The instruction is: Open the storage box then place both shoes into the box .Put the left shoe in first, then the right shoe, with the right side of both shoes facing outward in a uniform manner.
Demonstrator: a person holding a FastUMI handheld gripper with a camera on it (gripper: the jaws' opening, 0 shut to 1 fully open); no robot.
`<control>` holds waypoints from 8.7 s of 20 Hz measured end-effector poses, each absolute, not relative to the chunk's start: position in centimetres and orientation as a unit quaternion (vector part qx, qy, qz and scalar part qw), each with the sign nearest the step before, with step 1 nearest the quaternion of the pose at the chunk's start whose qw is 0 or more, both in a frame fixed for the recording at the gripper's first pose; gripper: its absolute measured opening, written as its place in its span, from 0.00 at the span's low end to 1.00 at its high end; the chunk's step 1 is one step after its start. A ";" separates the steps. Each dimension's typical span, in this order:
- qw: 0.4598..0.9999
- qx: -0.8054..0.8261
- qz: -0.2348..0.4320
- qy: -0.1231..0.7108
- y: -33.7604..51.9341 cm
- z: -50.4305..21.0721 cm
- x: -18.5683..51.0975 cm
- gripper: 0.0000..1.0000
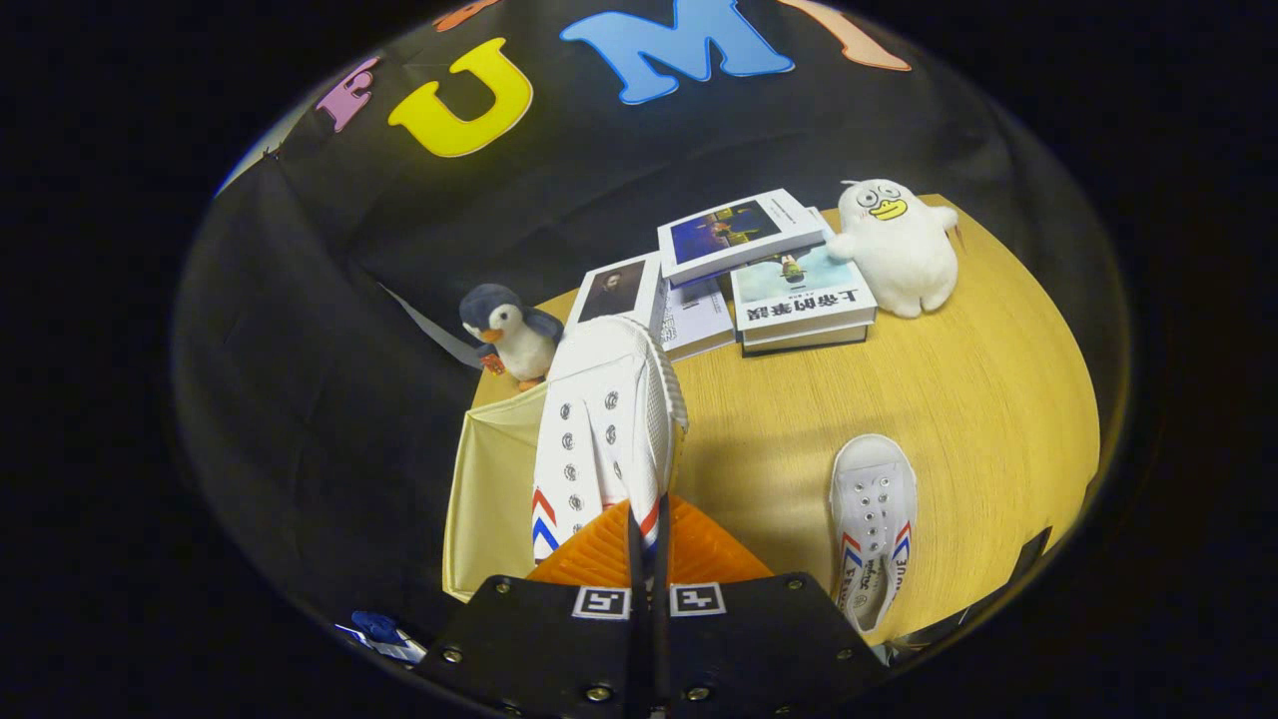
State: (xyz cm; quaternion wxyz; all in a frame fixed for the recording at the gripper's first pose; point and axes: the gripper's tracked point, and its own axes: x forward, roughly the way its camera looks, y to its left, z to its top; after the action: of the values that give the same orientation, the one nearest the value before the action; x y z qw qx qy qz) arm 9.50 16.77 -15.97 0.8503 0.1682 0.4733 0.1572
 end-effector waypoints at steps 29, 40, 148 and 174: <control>0.814 0.073 0.150 0.557 34.3 -28.1 7.9 0.00; 0.835 0.063 0.231 0.496 35.5 -25.4 8.6 1.00; 0.824 0.094 0.140 0.541 25.6 -21.0 8.9 0.00; 0.956 0.089 0.125 0.250 6.8 -1.3 5.3 0.98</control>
State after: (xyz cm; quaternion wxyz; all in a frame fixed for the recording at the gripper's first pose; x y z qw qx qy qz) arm 5.29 6.81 -1.27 0.9559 0.0893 0.2501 0.1254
